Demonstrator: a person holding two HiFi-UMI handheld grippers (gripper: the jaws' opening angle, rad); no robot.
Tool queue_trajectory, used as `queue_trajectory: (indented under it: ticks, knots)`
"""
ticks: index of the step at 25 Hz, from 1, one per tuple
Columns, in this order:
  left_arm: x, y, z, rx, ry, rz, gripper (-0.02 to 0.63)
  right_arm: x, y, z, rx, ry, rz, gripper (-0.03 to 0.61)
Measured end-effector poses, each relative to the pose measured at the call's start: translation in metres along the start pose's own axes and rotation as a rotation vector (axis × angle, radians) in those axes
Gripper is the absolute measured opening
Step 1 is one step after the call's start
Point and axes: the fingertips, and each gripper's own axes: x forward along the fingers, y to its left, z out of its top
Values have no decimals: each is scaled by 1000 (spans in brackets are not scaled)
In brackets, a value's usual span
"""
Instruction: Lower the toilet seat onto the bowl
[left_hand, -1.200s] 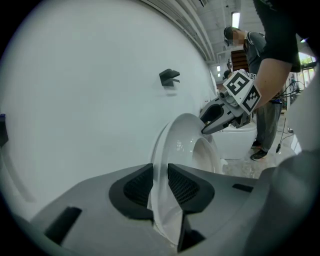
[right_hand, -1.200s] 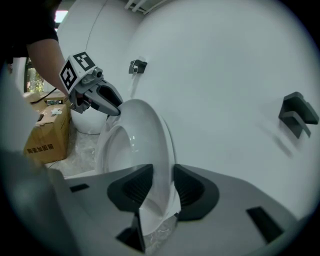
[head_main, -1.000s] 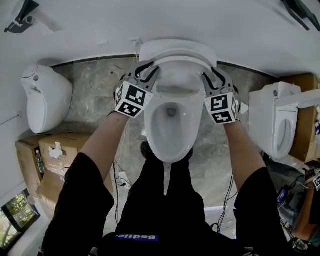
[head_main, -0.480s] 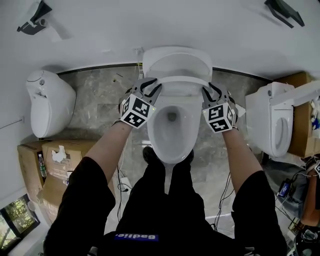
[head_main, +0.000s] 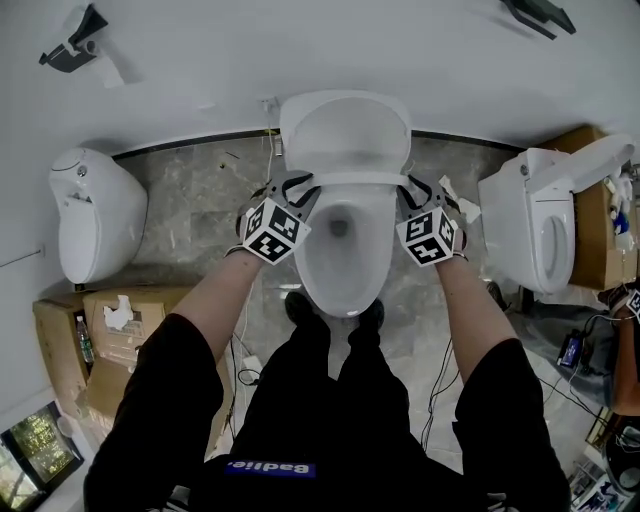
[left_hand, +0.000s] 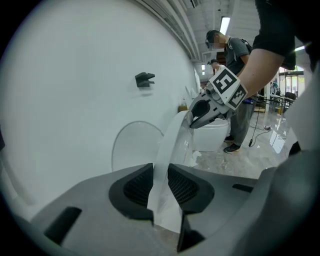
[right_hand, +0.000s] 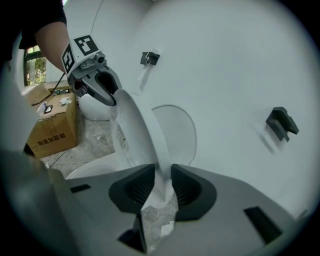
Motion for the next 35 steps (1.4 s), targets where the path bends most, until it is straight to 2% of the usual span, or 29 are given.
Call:
queue_trajectory:
  ticks: [4, 12, 18, 24, 30, 35]
  knots:
    - [-6, -20, -2, 13, 18, 23, 95, -15, 10, -12, -23, -28, -2, 112]
    - [-28, -60, -23, -34, 10, 134, 102, -41, 48, -32, -89, -150, 40, 101]
    - [-39, -106, -47, -52, 115, 188, 109, -61, 87, -61, -163, -169, 102, 101]
    - [-47, -146, -76, -22, 170, 184, 124, -73, 128, -88, -230, -180, 143, 114]
    - [-53, -180, -100, 20, 162, 162, 138, -80, 161, -111, -269, -174, 150, 126]
    - [-54, -209, -123, 82, 174, 114, 150, -83, 188, -133, -296, -142, 149, 137]
